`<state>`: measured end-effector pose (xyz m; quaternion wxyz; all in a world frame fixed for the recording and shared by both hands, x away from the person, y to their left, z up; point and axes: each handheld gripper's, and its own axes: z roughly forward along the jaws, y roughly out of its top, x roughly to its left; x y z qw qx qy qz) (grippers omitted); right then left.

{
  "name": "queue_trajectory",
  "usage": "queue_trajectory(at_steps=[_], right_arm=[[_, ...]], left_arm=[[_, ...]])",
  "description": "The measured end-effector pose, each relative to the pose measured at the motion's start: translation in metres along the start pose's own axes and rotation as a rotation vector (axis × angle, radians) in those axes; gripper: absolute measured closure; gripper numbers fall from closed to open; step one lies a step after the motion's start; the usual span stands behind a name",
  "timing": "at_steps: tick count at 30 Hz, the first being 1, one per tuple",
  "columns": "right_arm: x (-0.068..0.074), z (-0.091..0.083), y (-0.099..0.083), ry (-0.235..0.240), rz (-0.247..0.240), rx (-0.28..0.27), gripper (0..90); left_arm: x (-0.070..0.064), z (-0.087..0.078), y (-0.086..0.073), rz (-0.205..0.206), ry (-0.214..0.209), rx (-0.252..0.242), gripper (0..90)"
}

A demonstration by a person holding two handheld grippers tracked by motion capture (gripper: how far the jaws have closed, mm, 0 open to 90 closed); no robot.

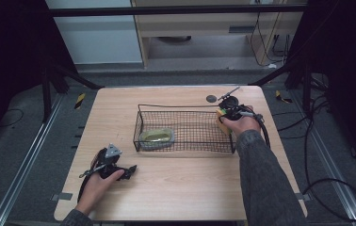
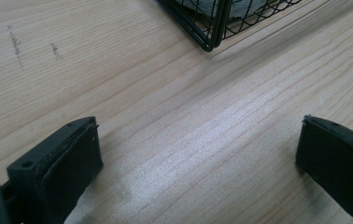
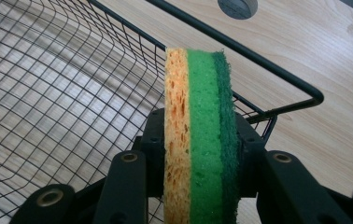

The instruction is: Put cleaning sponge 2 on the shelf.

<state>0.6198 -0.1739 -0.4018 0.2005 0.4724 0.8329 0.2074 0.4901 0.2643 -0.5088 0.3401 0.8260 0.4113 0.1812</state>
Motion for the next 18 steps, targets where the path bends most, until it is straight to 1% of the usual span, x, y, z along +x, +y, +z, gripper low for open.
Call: queue_trajectory(at_steps=[3,10,18], right_arm=[[-0.0001,0.0024,-0.0012,-0.004,0.005,0.007,64.8],[0.0025,0.0069,-0.0014,-0.008,-0.009,0.013,64.7],[0.0042,0.0102,-0.0013,-0.012,-0.013,0.025,64.7]], left_arm=[[0.0000,0.0000,0.0000,0.000,0.000,0.000,0.0],[0.0001,0.0001,0.0000,0.000,0.000,0.000,0.0],[0.0001,0.0002,0.0001,0.000,0.000,0.000,0.0]])
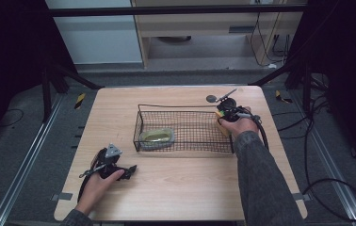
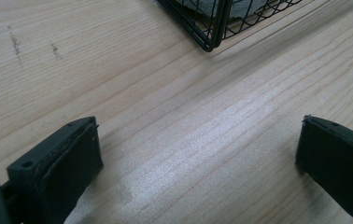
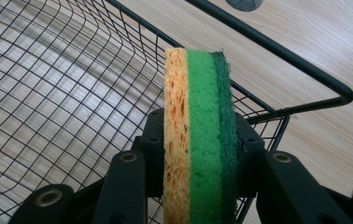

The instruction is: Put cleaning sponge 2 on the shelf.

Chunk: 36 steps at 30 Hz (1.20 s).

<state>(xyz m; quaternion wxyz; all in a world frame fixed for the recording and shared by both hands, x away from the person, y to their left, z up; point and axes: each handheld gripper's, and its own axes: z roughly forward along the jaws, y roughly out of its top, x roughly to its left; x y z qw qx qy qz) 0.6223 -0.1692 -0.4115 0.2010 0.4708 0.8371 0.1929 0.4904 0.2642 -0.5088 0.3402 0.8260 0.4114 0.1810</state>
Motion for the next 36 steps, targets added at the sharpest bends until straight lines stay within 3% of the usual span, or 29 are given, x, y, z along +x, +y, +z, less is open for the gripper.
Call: queue_trajectory(at_steps=[15,27,36], right_arm=[[0.000,0.003,0.000,0.001,-0.002,0.006,62.1],[0.004,-0.008,0.000,0.011,0.014,-0.010,57.1],[0.013,-0.014,-0.004,0.039,0.000,-0.026,55.6]], left_arm=[[0.000,0.000,0.000,0.000,0.000,0.000,0.0],[0.000,0.000,0.000,0.000,0.000,0.001,0.0],[0.000,0.001,0.000,-0.003,0.002,-0.003,0.0]])
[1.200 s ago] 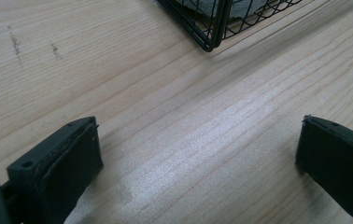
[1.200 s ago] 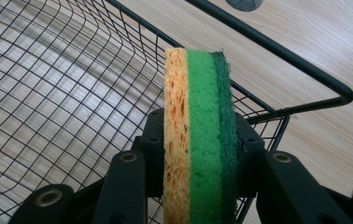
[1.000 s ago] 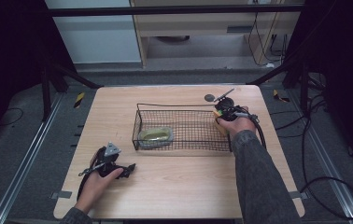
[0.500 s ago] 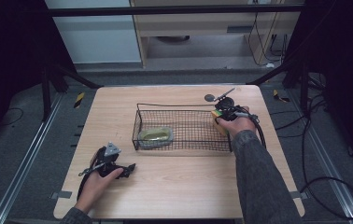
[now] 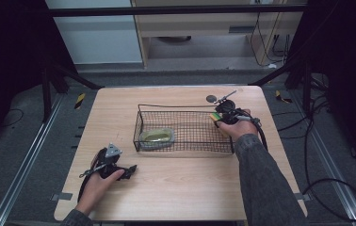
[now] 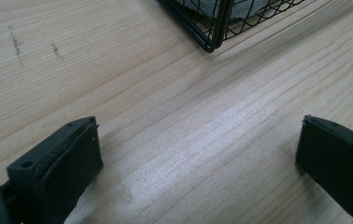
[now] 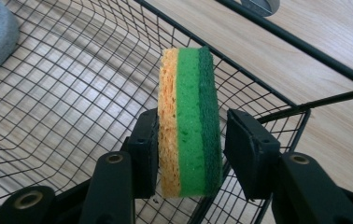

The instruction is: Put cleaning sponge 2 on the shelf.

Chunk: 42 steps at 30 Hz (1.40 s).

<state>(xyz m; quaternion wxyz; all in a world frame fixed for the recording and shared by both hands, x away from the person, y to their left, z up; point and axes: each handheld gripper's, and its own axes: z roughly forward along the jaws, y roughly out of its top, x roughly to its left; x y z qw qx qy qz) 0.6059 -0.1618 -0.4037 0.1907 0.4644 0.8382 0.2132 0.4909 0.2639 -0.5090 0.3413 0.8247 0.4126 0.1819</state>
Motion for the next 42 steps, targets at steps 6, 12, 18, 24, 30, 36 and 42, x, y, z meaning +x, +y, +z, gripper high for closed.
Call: queue_trajectory(at_steps=[6,12,18,24,30,36,42], right_arm=[[0.007,0.000,-0.003,0.021,-0.003,0.005,53.6],[0.010,0.001,-0.006,0.027,0.001,-0.001,51.3],[0.012,0.000,-0.009,0.039,0.022,0.004,45.2],[0.017,-0.005,-0.011,0.049,0.021,-0.005,38.7],[0.018,-0.012,-0.011,0.052,0.020,-0.034,34.5],[0.014,-0.024,-0.016,0.026,0.048,-0.103,20.9],[0.006,-0.042,-0.029,-0.012,0.103,-0.190,12.2]], left_arm=[[0.000,0.000,0.000,0.001,0.000,0.002,0.0],[0.000,0.000,0.000,0.000,0.000,0.002,0.0],[0.000,0.000,0.000,0.001,0.000,0.002,0.0],[0.000,0.000,0.000,0.002,0.000,0.002,0.0],[0.000,0.000,0.000,0.001,0.000,0.002,0.0],[0.000,0.000,0.000,-0.001,0.000,0.001,0.0],[0.000,0.000,0.000,0.001,0.000,0.004,0.0]])
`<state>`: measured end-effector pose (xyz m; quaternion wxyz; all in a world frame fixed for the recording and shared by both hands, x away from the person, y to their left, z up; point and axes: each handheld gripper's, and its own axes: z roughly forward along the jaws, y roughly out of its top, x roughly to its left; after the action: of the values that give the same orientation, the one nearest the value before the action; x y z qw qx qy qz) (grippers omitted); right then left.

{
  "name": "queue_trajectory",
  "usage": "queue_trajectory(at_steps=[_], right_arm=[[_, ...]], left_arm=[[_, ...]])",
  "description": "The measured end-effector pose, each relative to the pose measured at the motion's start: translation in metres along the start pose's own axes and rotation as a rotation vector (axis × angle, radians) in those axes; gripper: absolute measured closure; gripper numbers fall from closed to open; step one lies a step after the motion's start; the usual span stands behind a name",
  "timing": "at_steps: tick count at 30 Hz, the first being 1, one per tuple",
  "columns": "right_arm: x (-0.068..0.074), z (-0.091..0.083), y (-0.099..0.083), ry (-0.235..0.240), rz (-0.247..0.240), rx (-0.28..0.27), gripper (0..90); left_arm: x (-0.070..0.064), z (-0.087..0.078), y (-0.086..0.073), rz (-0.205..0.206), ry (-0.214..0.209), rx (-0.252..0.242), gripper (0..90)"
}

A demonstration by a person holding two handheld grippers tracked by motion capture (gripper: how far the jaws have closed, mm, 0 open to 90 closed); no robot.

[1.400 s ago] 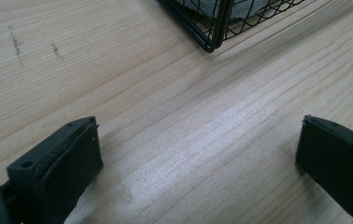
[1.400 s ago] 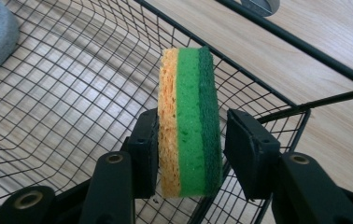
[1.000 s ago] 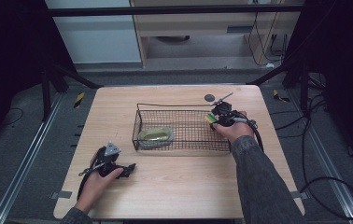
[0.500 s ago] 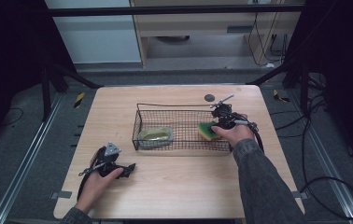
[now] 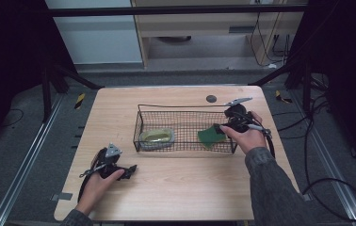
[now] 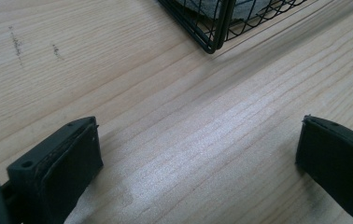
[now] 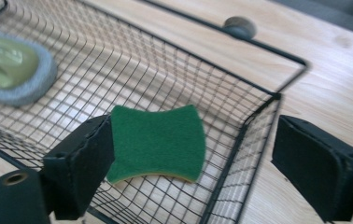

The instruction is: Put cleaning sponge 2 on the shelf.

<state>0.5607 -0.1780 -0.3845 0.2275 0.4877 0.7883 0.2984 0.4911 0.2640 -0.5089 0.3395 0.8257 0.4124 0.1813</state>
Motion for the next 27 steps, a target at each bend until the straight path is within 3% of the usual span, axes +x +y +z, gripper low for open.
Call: queue_trajectory(at_steps=[9,16,21,27], right_arm=[[-0.019,-0.038,-0.034,-0.047,0.083,-0.109,7.4],[-0.027,-0.060,-0.069,-0.062,0.095,-0.150,6.7],[-0.029,-0.060,-0.100,-0.057,0.115,-0.138,8.3],[-0.031,-0.042,-0.130,-0.039,0.135,-0.111,9.8]], left_arm=[[0.000,0.000,0.000,0.000,0.000,0.000,0.0],[0.000,0.000,0.000,0.000,0.000,0.000,0.0],[0.000,0.000,0.000,-0.001,0.000,0.000,0.0],[0.000,0.000,0.000,-0.001,0.001,-0.001,0.0]])
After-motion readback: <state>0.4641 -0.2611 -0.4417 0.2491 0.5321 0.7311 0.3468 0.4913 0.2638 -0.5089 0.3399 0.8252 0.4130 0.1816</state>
